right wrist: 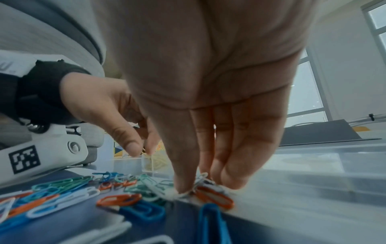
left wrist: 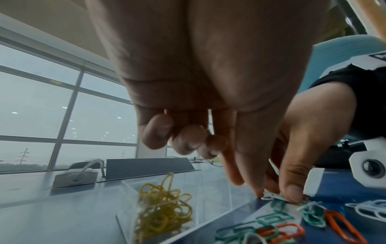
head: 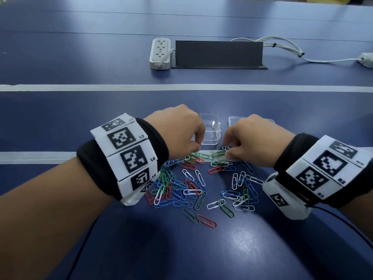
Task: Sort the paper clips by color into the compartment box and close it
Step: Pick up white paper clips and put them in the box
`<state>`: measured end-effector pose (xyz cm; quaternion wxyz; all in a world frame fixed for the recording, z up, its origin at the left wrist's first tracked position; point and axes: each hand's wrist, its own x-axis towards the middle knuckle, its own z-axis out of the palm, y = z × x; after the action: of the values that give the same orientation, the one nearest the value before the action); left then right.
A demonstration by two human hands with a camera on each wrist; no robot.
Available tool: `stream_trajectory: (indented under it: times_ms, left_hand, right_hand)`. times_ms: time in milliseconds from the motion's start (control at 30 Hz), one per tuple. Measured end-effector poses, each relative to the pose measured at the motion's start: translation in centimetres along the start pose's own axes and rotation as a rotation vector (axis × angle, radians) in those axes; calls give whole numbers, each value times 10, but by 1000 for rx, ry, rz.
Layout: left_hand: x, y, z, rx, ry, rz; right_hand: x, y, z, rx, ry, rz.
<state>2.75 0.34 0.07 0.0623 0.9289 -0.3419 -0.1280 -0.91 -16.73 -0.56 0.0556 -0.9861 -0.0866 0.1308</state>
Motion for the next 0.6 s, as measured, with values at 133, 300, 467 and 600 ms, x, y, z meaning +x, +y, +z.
stream_trajectory:
  times_ms: [133,300,467,600]
  left_hand:
    - [2,7,6,16,-77,4]
    - [6,23,13,35,-81,29]
    - [17,40,13,68,-62,38]
    - [22,51,13,102,-75,42]
  right_hand:
    - [0,-2,0,51,0,-19]
    - [-3,2,-12,198,-50,2]
    - [-4,9,-13,145,23,24]
    - [-2,8,-6,86,36,-4]
